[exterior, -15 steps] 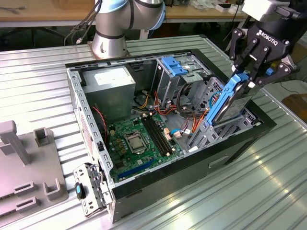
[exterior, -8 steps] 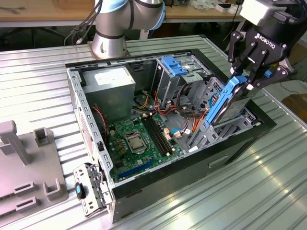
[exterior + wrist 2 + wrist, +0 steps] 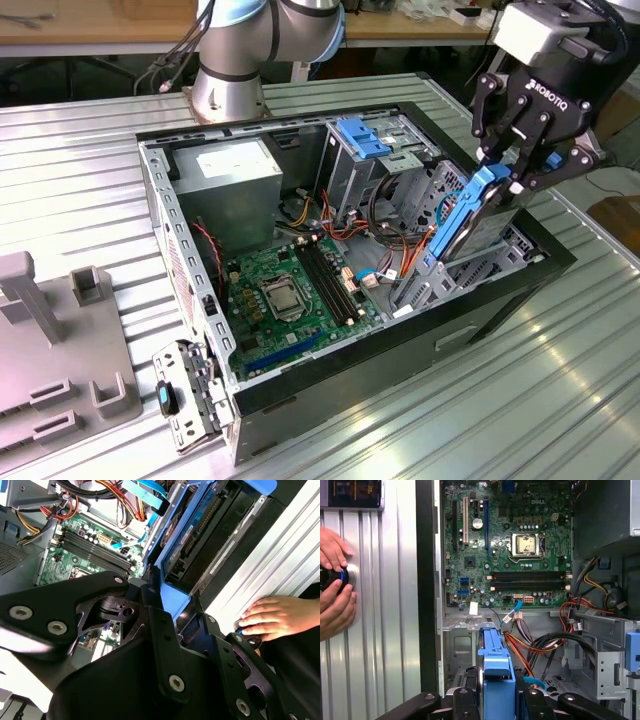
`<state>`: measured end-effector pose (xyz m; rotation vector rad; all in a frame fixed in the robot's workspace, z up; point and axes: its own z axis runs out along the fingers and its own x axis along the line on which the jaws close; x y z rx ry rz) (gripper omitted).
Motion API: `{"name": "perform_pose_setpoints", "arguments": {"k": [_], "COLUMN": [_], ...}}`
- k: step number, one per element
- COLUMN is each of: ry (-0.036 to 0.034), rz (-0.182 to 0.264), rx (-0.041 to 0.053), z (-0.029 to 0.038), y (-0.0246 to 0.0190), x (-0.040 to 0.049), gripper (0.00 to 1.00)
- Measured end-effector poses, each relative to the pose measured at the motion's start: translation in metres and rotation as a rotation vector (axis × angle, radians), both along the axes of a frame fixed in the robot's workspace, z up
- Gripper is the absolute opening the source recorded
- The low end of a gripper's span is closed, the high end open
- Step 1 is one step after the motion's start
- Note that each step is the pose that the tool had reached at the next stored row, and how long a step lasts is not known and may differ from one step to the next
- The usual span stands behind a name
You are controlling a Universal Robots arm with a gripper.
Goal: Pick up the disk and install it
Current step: 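Insert the disk into the insertion slot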
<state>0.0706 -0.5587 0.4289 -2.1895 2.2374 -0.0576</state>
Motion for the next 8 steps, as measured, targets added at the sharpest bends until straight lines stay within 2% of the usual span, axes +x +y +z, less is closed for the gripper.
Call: {"name": "perform_pose_setpoints", "arguments": {"k": [8], "ry": [0.0], "rz": [0.0], "rx": [0.0], "z": [-0.008], "y": [-0.0004], "x": [0.0], "gripper": [0.37]}}
